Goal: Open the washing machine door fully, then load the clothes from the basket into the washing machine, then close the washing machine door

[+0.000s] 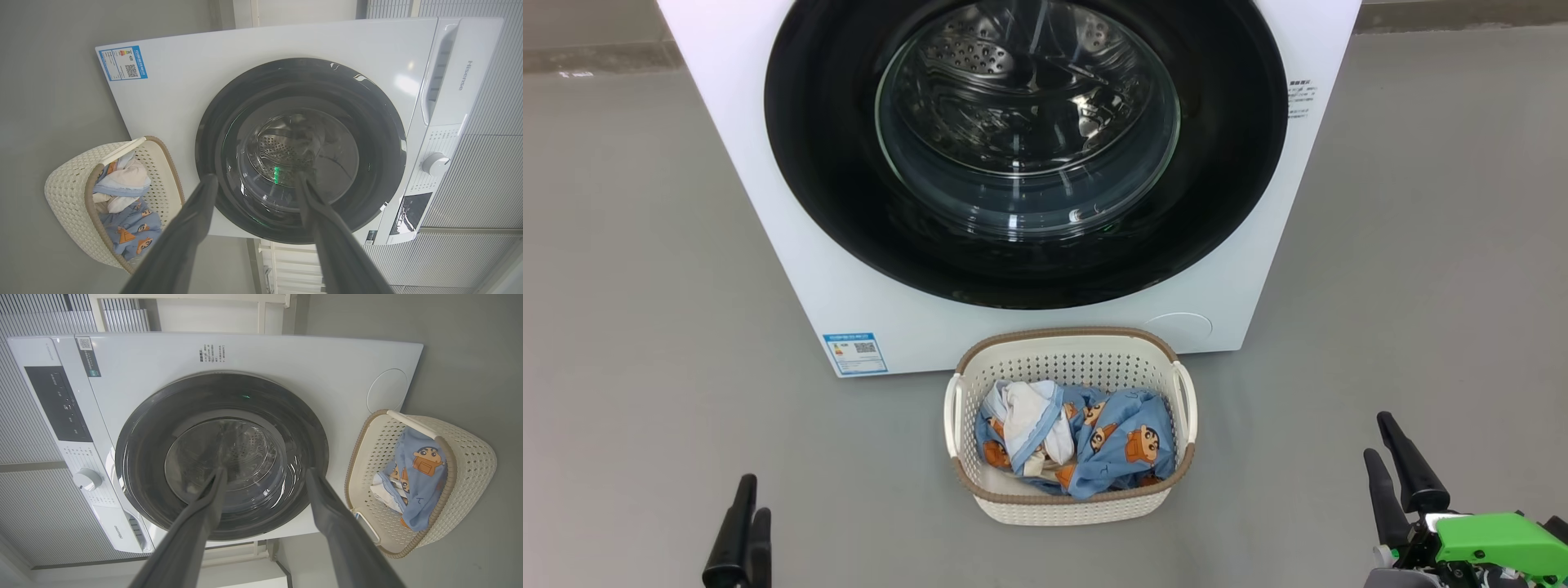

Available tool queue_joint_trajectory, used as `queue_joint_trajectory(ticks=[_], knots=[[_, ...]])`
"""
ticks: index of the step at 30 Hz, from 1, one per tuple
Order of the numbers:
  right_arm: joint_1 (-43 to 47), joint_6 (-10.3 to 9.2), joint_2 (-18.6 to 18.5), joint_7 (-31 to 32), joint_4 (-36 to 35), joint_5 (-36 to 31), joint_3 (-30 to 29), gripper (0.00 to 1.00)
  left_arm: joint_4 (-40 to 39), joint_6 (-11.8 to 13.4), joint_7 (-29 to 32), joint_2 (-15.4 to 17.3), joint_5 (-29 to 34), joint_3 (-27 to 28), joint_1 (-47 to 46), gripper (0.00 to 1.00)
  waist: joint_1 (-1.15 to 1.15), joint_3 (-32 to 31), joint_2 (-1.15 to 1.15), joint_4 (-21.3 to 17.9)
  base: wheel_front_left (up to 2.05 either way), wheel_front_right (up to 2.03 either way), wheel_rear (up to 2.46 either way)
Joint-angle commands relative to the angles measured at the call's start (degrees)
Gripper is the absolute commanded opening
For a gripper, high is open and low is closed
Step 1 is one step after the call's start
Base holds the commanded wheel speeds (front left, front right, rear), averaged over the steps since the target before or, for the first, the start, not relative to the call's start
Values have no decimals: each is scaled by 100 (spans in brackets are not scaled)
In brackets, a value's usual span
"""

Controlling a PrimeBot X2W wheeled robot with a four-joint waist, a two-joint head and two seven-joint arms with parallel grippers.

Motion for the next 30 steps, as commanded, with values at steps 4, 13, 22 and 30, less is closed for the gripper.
queue_joint_trajectory(ticks=[4,13,22,30], knots=[[-238,7,-73,-126,-289,-136,115,100,-296,-8,-42,135,36,90,-215,100,-1,21,0,3,0,0,0],[-288,9,-83,-279,-488,-331,245,100,-490,-12,-115,236,186,77,-248,100,-1,66,0,13,0,0,0],[-345,12,-92,-431,-657,-860,447,100,-686,-15,-319,428,418,-44,-259,100,-1,94,0,33,0,0,0],[-387,14,-101,-567,-734,-1423,612,100,-769,-18,-601,691,659,-280,-267,100,-1,89,0,43,0,0,0]])
